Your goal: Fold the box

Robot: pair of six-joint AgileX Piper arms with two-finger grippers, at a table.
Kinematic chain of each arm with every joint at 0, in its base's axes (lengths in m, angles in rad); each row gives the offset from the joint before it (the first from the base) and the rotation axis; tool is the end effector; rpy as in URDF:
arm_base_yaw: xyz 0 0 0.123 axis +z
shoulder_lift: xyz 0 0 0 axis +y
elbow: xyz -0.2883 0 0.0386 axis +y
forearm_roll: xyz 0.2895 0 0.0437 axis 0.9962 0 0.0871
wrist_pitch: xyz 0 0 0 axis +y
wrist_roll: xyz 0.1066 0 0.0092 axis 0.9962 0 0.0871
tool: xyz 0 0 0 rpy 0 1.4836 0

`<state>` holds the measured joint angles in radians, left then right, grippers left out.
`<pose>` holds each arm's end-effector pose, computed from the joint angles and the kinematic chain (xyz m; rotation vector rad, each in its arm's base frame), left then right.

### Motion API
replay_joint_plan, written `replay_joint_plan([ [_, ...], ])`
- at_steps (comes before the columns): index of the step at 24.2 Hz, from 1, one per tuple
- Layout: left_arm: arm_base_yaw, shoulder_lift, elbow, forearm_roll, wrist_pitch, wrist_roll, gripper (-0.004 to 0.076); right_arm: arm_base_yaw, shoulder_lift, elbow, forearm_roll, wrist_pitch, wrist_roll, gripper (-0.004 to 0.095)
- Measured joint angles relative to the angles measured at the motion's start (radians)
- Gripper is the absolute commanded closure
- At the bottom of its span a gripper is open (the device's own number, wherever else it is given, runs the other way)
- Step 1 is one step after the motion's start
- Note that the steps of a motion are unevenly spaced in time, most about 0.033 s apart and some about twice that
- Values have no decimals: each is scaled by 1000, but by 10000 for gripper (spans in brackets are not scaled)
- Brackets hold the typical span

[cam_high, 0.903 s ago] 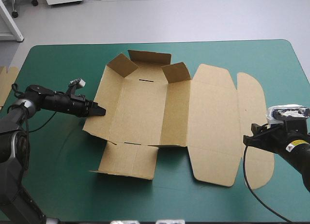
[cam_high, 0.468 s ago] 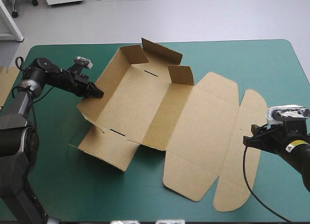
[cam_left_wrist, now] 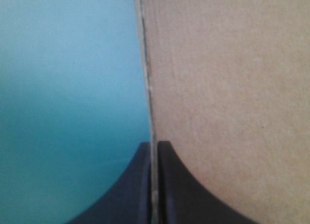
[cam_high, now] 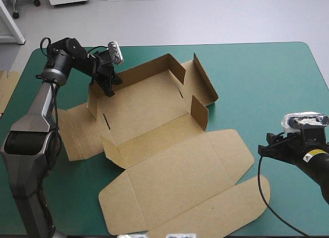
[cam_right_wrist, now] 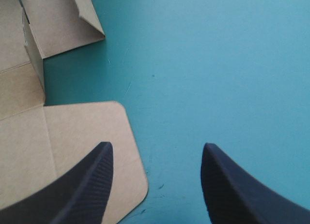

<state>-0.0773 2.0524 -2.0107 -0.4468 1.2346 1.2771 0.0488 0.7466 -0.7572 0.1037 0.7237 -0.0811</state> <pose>0.4933 -0.0820 0.3028 1.5443 2.0583 -0.2055 0.1896 0.0166 0.3315 -0.0957 2.1921 0.1009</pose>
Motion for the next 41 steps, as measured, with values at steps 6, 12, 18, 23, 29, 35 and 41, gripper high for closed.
replay_joint_plan([
  [6, -72, 11, -9, 3, -63, 267, 734, 0, 0, 0, 0, 0, 0, 395],
  [12, -197, -9, -11, 115, -92, 279, 734, 0, 0, 0, 0, -7, 0, 396],
  [18, -363, -199, 91, 373, -89, -27, 734, 0, 0, -9, -71, -14, 73, 399],
  [23, -436, -354, 347, 496, -266, -200, 734, 0, 16, -136, -77, 94, 102, 399],
  [29, -535, -536, 595, 675, -462, -446, 734, 0, 124, -307, -78, 249, 101, 399],
  [35, -623, -609, 701, 827, -499, -587, 734, 0, 234, -413, -51, 280, 69, 399],
  [41, -677, -625, 740, 978, -500, -814, 734, 0, 342, -537, -34, 303, 32, 399],
])
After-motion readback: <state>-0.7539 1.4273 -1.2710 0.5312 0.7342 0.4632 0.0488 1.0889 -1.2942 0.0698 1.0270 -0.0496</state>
